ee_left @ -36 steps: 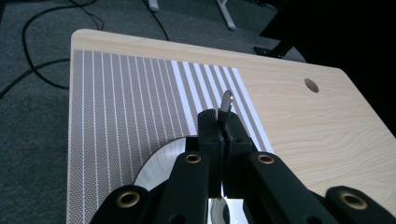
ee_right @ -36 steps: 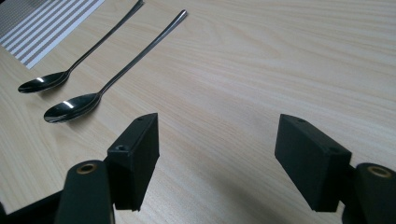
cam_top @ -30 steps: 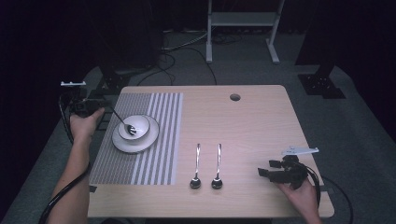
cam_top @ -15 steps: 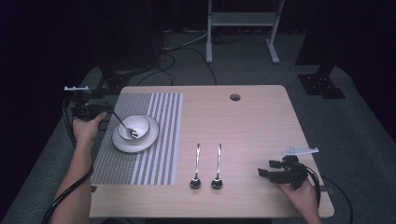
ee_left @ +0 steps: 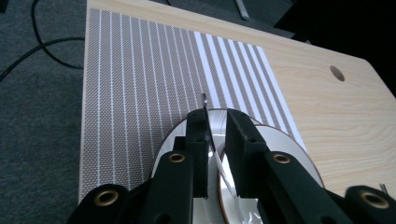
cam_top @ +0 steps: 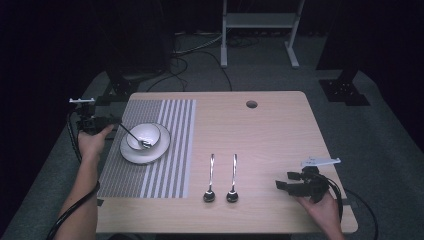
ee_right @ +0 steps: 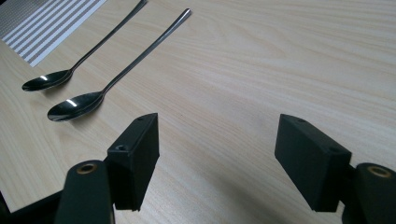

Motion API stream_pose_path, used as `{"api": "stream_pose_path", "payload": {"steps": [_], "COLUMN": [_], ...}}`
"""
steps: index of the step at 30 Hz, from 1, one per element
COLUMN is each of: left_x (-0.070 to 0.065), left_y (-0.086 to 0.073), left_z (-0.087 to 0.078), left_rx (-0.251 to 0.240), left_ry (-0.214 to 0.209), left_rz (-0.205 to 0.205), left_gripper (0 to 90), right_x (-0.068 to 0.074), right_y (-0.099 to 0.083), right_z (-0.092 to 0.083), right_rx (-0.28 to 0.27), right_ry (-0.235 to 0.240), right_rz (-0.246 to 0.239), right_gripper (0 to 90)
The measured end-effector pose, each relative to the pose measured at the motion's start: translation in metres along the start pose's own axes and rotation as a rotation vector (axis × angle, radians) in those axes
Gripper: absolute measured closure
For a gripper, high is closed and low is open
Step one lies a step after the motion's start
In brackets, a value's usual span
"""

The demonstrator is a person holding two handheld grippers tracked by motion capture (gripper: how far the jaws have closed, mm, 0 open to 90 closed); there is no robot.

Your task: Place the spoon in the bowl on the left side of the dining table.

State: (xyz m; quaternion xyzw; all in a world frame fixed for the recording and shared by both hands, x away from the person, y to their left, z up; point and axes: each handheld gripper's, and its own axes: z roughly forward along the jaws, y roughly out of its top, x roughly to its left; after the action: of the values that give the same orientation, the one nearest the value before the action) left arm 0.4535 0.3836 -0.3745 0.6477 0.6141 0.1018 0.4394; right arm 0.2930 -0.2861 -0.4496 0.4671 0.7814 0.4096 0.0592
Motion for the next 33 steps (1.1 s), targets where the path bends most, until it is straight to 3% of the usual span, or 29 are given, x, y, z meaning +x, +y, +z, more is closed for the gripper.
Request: {"api": "stream_pose_path", "payload": {"steps": [14, 25, 33], "left_x": [0.003, 0.008, 0.011], "left_y": [-0.008, -0.015, -0.024], "left_z": [0.004, 0.0, -0.009], "left_rx": [0.025, 0.024, 0.011], "left_ry": [0.027, 0.02, -0.01], "left_rz": [0.019, 0.02, 0.025], "left_gripper": [69.0, 63.6, 60.7], "right_x": [-0.004, -0.001, 0.0], "right_y": [-0.003, -0.002, -0.002], "right_z": [-0.004, -0.003, -0.007], "right_rx": [-0.012, -0.011, -0.023], "right_ry": [0.0, -0.001, -0.012], "right_rz": [0.014, 0.008, 0.015], "right_gripper": [29.5, 29.5, 29.4]}}
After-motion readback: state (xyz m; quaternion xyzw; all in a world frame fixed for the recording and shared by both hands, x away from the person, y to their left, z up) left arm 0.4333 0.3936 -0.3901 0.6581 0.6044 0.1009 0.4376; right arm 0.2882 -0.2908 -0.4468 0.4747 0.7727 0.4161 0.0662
